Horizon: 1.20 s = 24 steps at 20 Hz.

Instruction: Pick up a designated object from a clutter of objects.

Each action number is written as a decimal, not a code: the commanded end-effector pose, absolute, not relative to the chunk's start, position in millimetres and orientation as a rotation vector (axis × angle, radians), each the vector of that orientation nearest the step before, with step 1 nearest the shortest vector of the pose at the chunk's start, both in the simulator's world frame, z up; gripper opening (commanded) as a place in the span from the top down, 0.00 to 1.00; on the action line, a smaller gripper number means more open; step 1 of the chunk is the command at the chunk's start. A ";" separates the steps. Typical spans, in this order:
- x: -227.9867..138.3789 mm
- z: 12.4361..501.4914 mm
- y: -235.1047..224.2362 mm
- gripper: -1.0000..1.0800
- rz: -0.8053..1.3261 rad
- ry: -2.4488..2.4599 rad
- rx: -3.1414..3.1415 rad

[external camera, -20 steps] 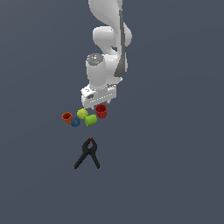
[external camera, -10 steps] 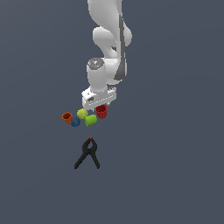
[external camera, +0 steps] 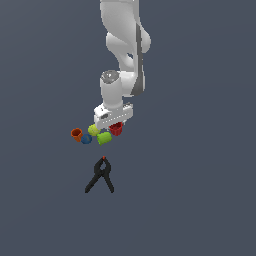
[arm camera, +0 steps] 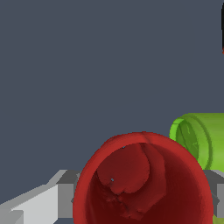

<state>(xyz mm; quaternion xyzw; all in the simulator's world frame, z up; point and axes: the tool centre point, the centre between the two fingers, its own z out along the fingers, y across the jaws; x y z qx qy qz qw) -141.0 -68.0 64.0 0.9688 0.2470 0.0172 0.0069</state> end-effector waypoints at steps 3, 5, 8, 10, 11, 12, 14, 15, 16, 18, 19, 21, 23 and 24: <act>-151.8 47.3 -67.8 1.00 0.000 0.772 3.045; -151.8 47.3 -67.8 1.00 0.000 0.772 3.045; -151.8 47.3 -67.8 1.00 0.000 0.772 3.045; -151.8 47.3 -67.8 1.00 0.000 0.772 3.045; -151.8 47.3 -67.8 1.00 0.000 0.772 3.045; -151.8 47.3 -67.8 1.00 0.000 0.772 3.045; -136.6 64.6 -66.9 1.00 0.069 0.777 3.027; -136.5 65.2 -67.1 1.00 0.069 0.777 3.027; -136.4 66.3 -67.2 1.00 0.069 0.777 3.027; -136.0 69.3 -67.9 1.00 0.068 0.777 3.028; -135.8 71.6 -68.4 1.00 0.068 0.777 3.028; -135.2 77.1 -69.5 1.00 0.067 0.776 3.028; -134.3 83.8 -71.1 1.00 0.064 0.776 3.029; -133.8 88.1 -72.0 1.00 0.064 0.776 3.029</act>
